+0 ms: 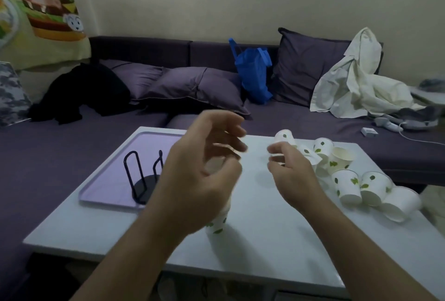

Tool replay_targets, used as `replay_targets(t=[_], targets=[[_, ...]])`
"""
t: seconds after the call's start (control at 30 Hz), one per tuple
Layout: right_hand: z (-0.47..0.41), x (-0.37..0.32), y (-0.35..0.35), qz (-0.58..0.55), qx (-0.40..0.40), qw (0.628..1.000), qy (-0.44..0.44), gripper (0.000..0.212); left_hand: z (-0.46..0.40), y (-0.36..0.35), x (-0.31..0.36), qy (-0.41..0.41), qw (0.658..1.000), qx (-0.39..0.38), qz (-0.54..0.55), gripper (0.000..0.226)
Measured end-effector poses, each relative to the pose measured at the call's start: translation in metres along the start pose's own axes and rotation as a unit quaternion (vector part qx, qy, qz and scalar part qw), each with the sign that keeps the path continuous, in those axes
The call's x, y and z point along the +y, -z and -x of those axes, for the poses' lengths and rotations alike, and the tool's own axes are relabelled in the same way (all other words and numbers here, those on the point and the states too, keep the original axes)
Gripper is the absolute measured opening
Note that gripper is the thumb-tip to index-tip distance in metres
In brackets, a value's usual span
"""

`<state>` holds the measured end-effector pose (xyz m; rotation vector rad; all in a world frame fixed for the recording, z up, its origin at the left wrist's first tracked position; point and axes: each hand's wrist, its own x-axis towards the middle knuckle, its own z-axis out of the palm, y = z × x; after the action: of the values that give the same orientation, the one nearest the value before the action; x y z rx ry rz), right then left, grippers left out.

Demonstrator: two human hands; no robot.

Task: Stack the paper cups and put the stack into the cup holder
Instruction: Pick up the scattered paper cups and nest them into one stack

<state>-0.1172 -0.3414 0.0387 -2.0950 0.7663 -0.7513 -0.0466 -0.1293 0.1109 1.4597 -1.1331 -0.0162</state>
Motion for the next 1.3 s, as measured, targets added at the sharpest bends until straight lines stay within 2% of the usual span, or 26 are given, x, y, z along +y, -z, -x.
replay_targets(t=[0.13,0.27,0.4,0.5,0.6,0.7,0.77,0.83,0.87,0.93,0.97,1.03,1.07,1.1,1.13,1.2,1.3], targets=[[-0.018,0.048,0.006,0.115,0.01,0.992,-0.044,0.045,0.009,-0.06,-0.024,0.11,0.985,-0.123,-0.049,0.042],[-0.04,0.068,0.011,0.198,-0.019,0.979,-0.04,0.061,0.016,-0.1,-0.072,0.252,0.943,-0.196,-0.093,0.04],[-0.063,0.086,0.0,0.239,-0.055,0.969,-0.038,0.051,0.022,-0.118,-0.092,0.271,0.933,-0.209,-0.113,0.038],[-0.069,0.097,-0.002,0.269,-0.049,0.961,-0.037,0.027,0.021,-0.126,-0.101,0.274,0.932,-0.21,-0.109,0.034],[-0.065,0.102,0.004,0.27,-0.03,0.962,-0.017,0.024,0.021,-0.132,-0.106,0.278,0.937,-0.191,-0.097,0.031],[-0.053,0.096,0.02,0.233,-0.015,0.972,0.021,0.017,0.021,-0.139,-0.104,0.297,0.937,-0.158,-0.092,0.037],[-0.041,0.081,0.038,0.184,-0.036,0.982,0.021,0.021,0.021,-0.145,-0.103,0.306,0.937,-0.137,-0.098,0.06],[-0.027,0.062,0.058,0.126,-0.101,0.987,0.013,0.018,0.021,-0.151,-0.101,0.314,0.935,-0.131,-0.104,0.08],[-0.02,0.054,0.065,0.088,-0.154,0.984,0.005,0.016,0.021,-0.153,-0.099,0.319,0.934,-0.132,-0.094,0.076],[-0.008,0.046,0.075,0.012,-0.249,0.968,-0.024,0.009,0.019,-0.157,-0.095,0.336,0.929,-0.138,-0.069,0.055],[-0.006,0.046,0.078,-0.016,-0.264,0.963,-0.041,0.007,0.02,-0.157,-0.094,0.346,0.926,-0.138,-0.062,0.05],[-0.009,0.06,0.082,-0.048,-0.208,0.974,-0.07,0.009,0.022,-0.156,-0.094,0.359,0.923,-0.13,-0.053,0.049],[-0.015,0.072,0.084,-0.015,-0.141,0.987,-0.075,0.01,0.024,-0.156,-0.095,0.363,0.921,-0.132,-0.049,0.05],[-0.023,0.086,0.086,0.065,-0.067,0.993,-0.075,0.012,0.025,-0.154,-0.095,0.367,0.919,-0.135,-0.043,0.051],[-0.031,0.099,0.088,0.169,-0.012,0.983,-0.075,0.021,0.027,-0.153,-0.094,0.372,0.917,-0.139,-0.038,0.051],[-0.043,0.123,0.092,0.343,-0.002,0.934,-0.097,0.047,0.028,-0.151,-0.093,0.378,0.914,-0.145,-0.036,0.052],[-0.057,0.153,0.093,0.433,-0.049,0.884,-0.166,0.073,0.03,-0.148,-0.096,0.375,0.915,-0.144,-0.036,0.052]])
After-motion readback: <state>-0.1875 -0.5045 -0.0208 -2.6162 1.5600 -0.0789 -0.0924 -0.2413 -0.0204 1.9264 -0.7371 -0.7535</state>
